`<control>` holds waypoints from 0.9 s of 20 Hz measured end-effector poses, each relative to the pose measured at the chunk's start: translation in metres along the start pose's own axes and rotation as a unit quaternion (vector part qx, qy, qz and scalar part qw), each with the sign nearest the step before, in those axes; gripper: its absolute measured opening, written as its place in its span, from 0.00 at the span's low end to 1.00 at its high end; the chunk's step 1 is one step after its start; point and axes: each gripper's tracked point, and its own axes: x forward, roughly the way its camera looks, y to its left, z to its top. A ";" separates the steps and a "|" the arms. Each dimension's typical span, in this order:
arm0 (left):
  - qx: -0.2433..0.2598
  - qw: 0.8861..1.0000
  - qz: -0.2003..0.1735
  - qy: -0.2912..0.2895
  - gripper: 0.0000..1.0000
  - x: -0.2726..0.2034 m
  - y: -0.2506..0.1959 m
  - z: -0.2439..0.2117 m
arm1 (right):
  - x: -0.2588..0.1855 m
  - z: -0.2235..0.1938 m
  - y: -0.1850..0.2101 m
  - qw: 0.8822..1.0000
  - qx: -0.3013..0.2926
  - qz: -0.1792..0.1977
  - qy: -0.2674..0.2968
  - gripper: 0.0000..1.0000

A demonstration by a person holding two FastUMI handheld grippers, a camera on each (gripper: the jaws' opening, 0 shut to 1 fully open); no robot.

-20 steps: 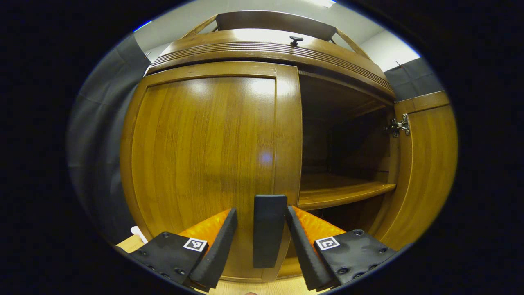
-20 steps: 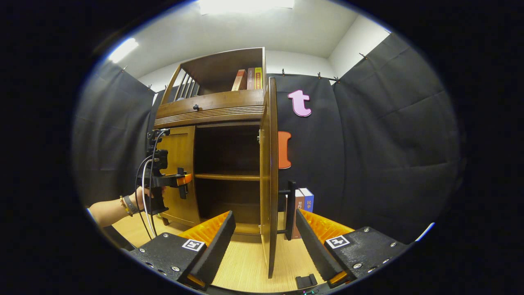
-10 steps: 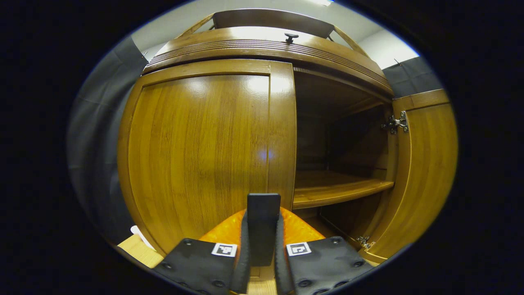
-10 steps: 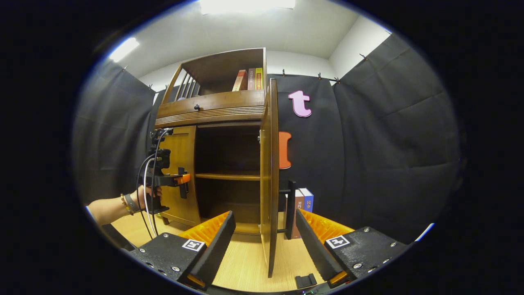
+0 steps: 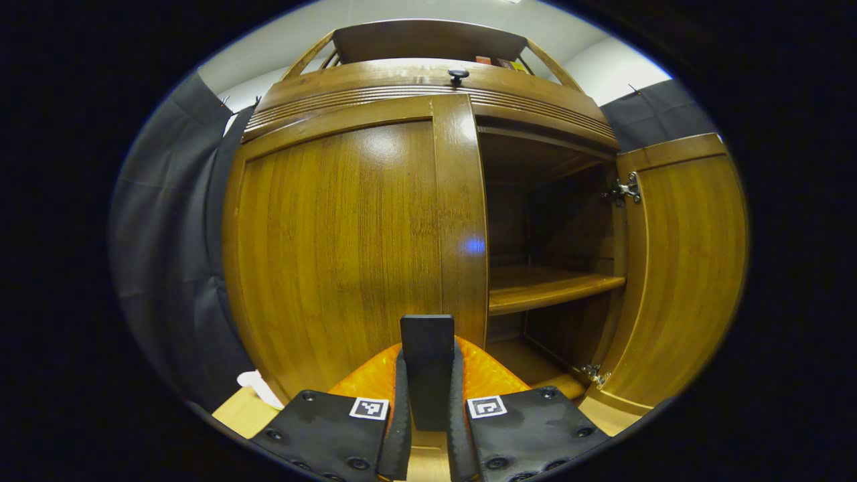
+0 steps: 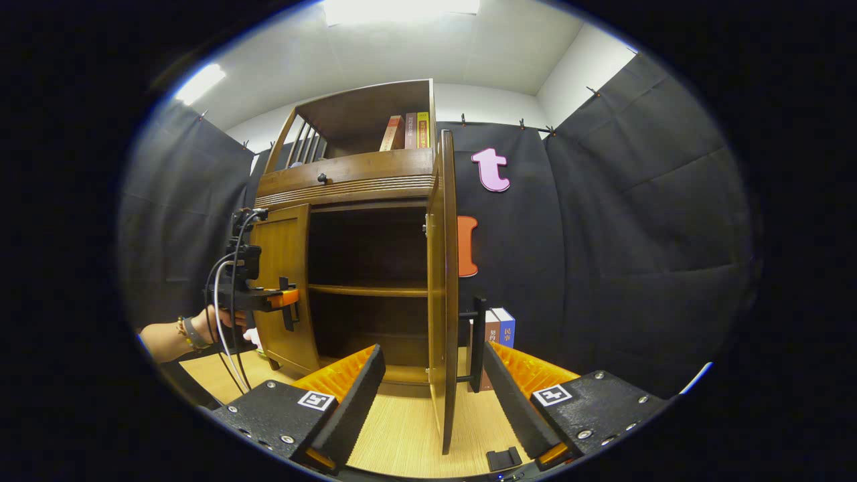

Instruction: Open the right door of the double-door shoe cabinet with the right hand, and open the left door with the left hand.

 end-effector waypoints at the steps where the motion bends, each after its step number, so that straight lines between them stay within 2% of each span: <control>1: 0.000 1.000 -0.003 0.001 0.28 -0.009 0.003 0.001 | 0.000 0.002 0.002 1.000 0.000 0.001 -0.002 0.92; 2: -0.001 1.000 -0.008 0.000 0.30 -0.018 0.005 0.000 | 0.001 0.004 0.005 1.000 0.000 0.003 -0.004 0.92; 9: -0.009 1.000 -0.016 -0.020 0.29 -0.076 0.032 0.004 | 0.001 0.010 0.018 1.000 -0.016 0.003 -0.005 0.92; 15: -0.015 0.999 0.029 -0.035 0.27 -0.153 0.113 0.009 | 0.003 0.001 0.021 1.000 -0.010 0.011 -0.001 0.92; 18: -0.028 0.999 0.028 -0.031 0.24 -0.169 0.141 0.005 | 0.004 0.001 0.022 1.000 0.000 0.011 -0.001 0.92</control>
